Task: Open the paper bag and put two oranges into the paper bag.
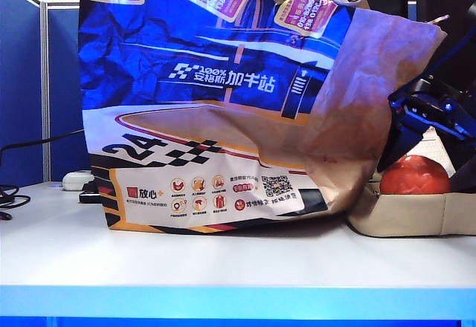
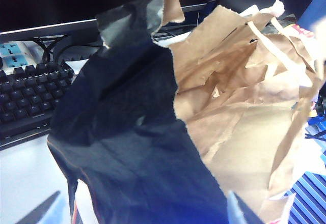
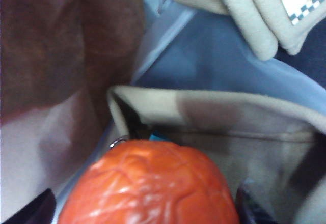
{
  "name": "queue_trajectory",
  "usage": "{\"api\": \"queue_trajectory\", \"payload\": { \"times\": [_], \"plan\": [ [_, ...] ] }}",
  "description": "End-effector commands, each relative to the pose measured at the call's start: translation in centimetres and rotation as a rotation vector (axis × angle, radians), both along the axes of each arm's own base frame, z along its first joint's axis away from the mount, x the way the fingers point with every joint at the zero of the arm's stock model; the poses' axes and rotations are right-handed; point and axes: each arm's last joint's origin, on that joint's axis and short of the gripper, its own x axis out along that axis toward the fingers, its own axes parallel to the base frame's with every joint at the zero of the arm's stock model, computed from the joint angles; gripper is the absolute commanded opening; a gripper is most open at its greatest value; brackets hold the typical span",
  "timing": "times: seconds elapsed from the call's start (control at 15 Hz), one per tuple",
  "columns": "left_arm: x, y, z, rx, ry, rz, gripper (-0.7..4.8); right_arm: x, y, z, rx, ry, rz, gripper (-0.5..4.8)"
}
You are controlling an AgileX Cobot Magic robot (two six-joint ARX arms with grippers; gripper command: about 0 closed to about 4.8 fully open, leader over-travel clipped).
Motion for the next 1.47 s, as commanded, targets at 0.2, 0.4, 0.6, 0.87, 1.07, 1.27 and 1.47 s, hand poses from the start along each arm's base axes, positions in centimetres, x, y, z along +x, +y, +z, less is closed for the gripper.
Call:
{"api": "queue_trajectory", "payload": {
  "times": [0.2,0.4,0.6,0.87,1.07,1.27,1.47],
  "plan": [
    [0.0,0.0,0.3,0.001,-0.024,0.001,4.12,0.5,0.2,-1.6,0.039,0.07,0.002,4.27],
    [0.0,0.0,0.3,0.005,-0.025,0.013,4.12,0.5,0.2,-1.6,0.042,0.071,-0.001,1.66],
    [0.0,0.1,0.3,0.008,-0.028,0.022,4.12,0.7,0.4,-0.8,0.105,0.07,0.028,-0.03],
    [0.1,0.0,0.6,-0.007,-0.051,0.026,4.11,1.2,0.3,4.4,0.08,-0.031,-0.001,-0.03],
    [0.2,0.0,0.8,-0.015,-0.062,0.028,4.11,0.1,0.0,8.0,-0.005,-0.04,-0.012,-0.03],
    [0.3,0.0,0.9,-0.01,-0.08,0.027,4.11,-1.5,-0.1,11.6,0.002,-0.11,-0.009,-0.03],
    [0.7,0.0,0.6,0.003,-0.072,0.027,4.02,-3.5,-0.1,16.6,0.025,-0.235,0.01,-0.03]
  ]
}}
